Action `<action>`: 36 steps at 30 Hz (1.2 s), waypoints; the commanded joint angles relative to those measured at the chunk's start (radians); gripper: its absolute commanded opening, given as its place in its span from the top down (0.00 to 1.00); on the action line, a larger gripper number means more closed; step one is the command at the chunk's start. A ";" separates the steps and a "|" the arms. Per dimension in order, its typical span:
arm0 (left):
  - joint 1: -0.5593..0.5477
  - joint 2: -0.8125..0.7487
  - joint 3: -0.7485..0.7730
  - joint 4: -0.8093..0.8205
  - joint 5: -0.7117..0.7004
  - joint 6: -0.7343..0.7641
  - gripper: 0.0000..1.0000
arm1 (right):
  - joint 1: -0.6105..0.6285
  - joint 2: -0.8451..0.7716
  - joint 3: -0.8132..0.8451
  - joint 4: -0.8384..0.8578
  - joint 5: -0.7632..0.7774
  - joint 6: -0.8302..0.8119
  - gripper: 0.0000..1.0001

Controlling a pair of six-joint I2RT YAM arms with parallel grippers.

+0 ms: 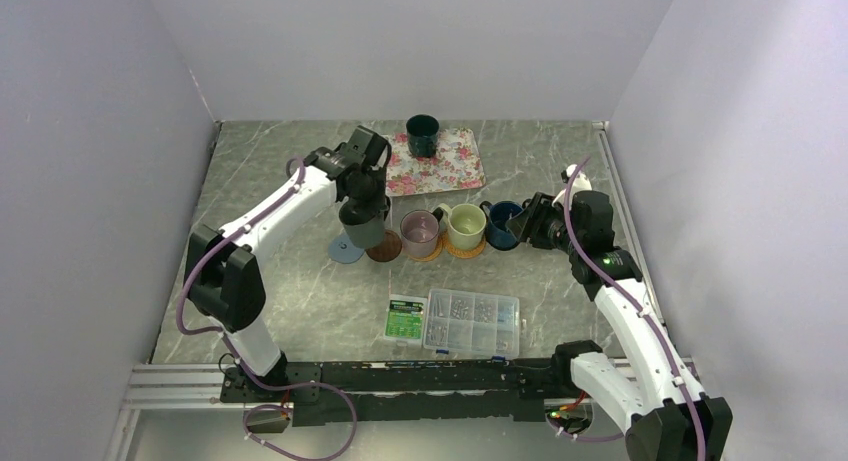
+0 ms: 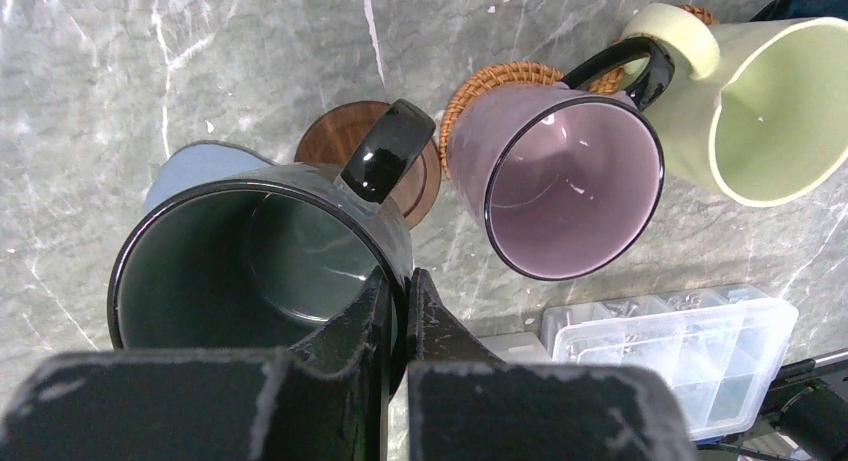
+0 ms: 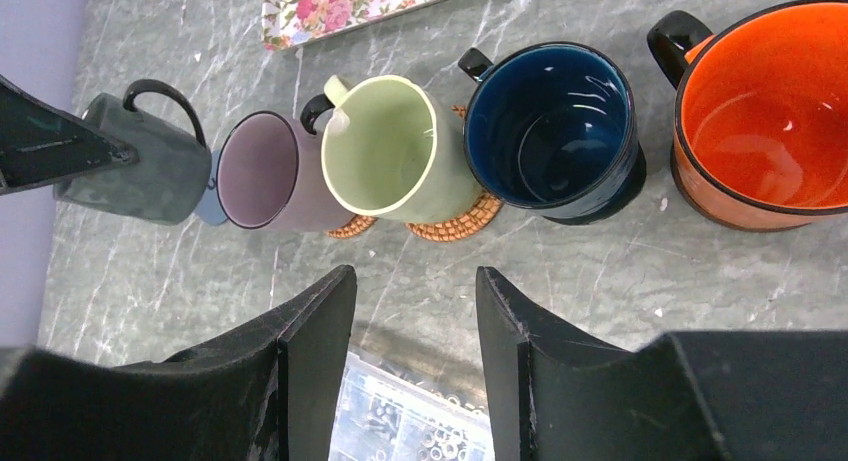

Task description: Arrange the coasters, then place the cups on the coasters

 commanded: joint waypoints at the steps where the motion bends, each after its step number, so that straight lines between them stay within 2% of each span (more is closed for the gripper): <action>1: -0.017 -0.063 0.001 0.068 -0.035 -0.058 0.97 | -0.003 -0.023 0.014 -0.017 0.017 0.024 0.48; 14: -0.063 0.011 -0.005 0.141 -0.063 -0.054 0.97 | -0.002 -0.040 0.012 -0.047 0.040 0.045 0.48; 36: -0.115 0.101 0.012 0.126 -0.160 -0.038 0.97 | -0.002 -0.019 -0.003 -0.037 0.052 0.045 0.48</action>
